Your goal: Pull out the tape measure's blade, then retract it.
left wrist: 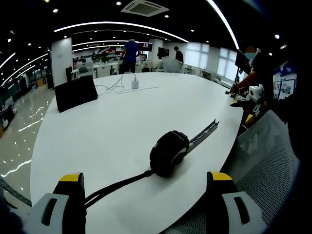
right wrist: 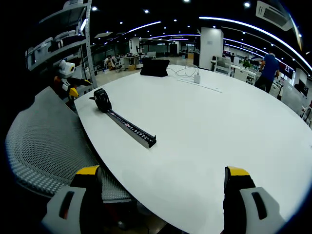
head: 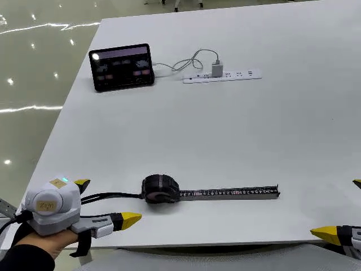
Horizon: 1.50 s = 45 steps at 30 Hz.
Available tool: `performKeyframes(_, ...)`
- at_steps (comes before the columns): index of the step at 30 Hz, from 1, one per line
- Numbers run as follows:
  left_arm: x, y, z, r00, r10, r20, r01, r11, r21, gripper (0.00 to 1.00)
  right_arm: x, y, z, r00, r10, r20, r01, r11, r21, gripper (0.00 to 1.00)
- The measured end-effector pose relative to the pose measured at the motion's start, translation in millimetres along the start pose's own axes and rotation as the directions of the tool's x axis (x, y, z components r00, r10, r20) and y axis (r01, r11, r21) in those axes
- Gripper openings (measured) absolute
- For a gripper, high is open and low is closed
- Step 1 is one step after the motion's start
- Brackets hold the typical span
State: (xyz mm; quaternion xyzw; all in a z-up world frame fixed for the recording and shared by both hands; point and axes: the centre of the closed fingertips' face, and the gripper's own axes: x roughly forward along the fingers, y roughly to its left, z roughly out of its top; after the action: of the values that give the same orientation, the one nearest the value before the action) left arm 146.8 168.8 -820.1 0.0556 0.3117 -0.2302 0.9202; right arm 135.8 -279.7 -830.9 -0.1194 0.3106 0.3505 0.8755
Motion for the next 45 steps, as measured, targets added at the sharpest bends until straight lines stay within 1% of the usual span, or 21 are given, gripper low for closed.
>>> performKeyframes(6,1.3,-1.3,2.4,1.0,-0.009,0.001,0.009,1.0,-0.015,1.0,-3.2,-4.5,3.2,1.0,0.002,0.004,-0.002,1.0,-0.013,1.0)
performKeyframes(10,1.8,-4.2,6.2,1.0,0.004,0.007,-0.004,0.998,-0.069,1.0,-4.1,-4.3,8.5,0.9999,0.008,0.007,-0.008,1.0,-0.026,1.0)
performKeyframes(12,0.3,-9.6,19.5,0.9999,0.008,0.013,-0.007,0.996,-0.089,1.0,-4.0,-4.1,11.1,0.9999,0.014,0.0,-0.014,0.998,-0.054,1.0)
performKeyframes(13,0.9,-8.5,23.7,0.999,0.044,-0.012,-0.045,0.996,-0.083,1.0,-3.9,-2.6,13.6,0.9997,0.023,-0.002,-0.023,0.997,-0.069,1.0)
performKeyframes(14,1.6,-10.3,26.3,0.9982,0.054,-0.027,-0.056,0.996,-0.074,1.0,-3.9,-2.2,15.8,0.9997,0.026,-0.001,-0.026,0.996,-0.084,1.0)
performKeyframes(16,6.4,-21.2,34.5,0.9983,0.039,-0.042,-0.041,0.998,-0.054,1.0,-2.4,-0.8,17.4,0.9988,0.043,-0.023,-0.045,0.992,-0.117,1.0)
performKeyframes(18,11.3,-28.1,40.4,0.9984,0.034,-0.046,-0.037,0.998,-0.056,1.0,0.1,5.5,19.1,0.9952,0.09,-0.04,-0.094,0.989,-0.115,1.0)
performKeyframes(22,23.7,-34.5,35.8,0.9945,0.055,-0.089,-0.064,0.993,-0.097,1.0,3.7,7.1,18.9,0.9913,0.105,-0.079,-0.116,0.981,-0.156,1.0)
performKeyframes(23,27.9,-33.6,34.9,0.9925,0.078,-0.094,-0.089,0.989,-0.12,1.0,4.9,7.3,19.8,0.9907,0.11,-0.079,-0.122,0.98,-0.158,1.0)
performKeyframes(24,31.2,-36.9,35.3,0.9936,0.066,-0.092,-0.077,0.99,-0.118,1.0,5.5,7.6,20.4,0.9902,0.115,-0.08,-0.126,0.98,-0.154,1.0)
performKeyframes(25,34.9,-43.4,32.9,0.9922,0.055,-0.112,-0.069,0.99,-0.123,1.0,6.7,8.9,20.5,0.9888,0.123,-0.084,-0.135,0.979,-0.154,1.0)
performKeyframes(26,36.9,-45.4,28.6,0.9884,0.06,-0.139,-0.079,0.988,-0.135,1.0,7.7,9.5,20.3,0.9882,0.125,-0.088,-0.138,0.977,-0.159,1.0)
performKeyframes(27,39.4,-45.8,28.5,0.9878,0.07,-0.139,-0.09,0.985,-0.148,1.0,8.8,9.5,20.1,0.988,0.126,-0.09,-0.139,0.977,-0.164,1.0)
performKeyframes(28,43.7,-44.2,32.4,0.9888,0.104,-0.107,-0.123,0.974,-0.188,1.0,10.2,9.6,20.9,0.9881,0.126,-0.089,-0.14,0.973,-0.182,1.0)
performKeyframes(29,45.7,-41.4,34.9,0.9872,0.135,-0.085,-0.15,0.969,-0.196,1.0,11.1,10.9,21.4,0.9878,0.126,-0.091,-0.142,0.972,-0.188,1.0)
performKeyframes(31,49.1,-37.9,30.3,0.9793,0.181,-0.091,-0.195,0.965,-0.175,1.0,15.6,12.7,19.9,0.9844,0.138,-0.109,-0.158,0.967,-0.198,1.0)
performKeyframes(33,54.1,-40.4,28.7,0.9796,0.179,-0.09,-0.193,0.964,-0.182,1.0,18.9,14.4,23.9,0.9852,0.141,-0.098,-0.161,0.959,-0.233,1.0)
performKeyframes(36,58.5,-40.2,28.3,0.9784,0.188,-0.087,-0.203,0.951,-0.235,1.0,23.2,16.2,27.0,0.9834,0.146,-0.107,-0.168,0.957,-0.236,1.0)
performKeyframes(39,64.6,-42.3,26.0,0.9792,0.185,-0.084,-0.2,0.951,-0.237,1.0,28.2,19.9,27.0,0.9778,0.168,-0.125,-0.194,0.952,-0.236,1.0)
performKeyframes(42,71.4,-42.1,25.8,0.9767,0.197,-0.086,-0.211,0.952,-0.22,1.0,35.1,23.1,27.1,0.9738,0.182,-0.136,-0.212,0.944,-0.254,1.0)
performKeyframes(45,83.9,-47.8,22.4,0.9806,0.174,-0.091,-0.189,0.962,-0.198,1.0,44.1,26.1,24.3,0.966,0.199,-0.164,-0.238,0.933,-0.269,0.99)
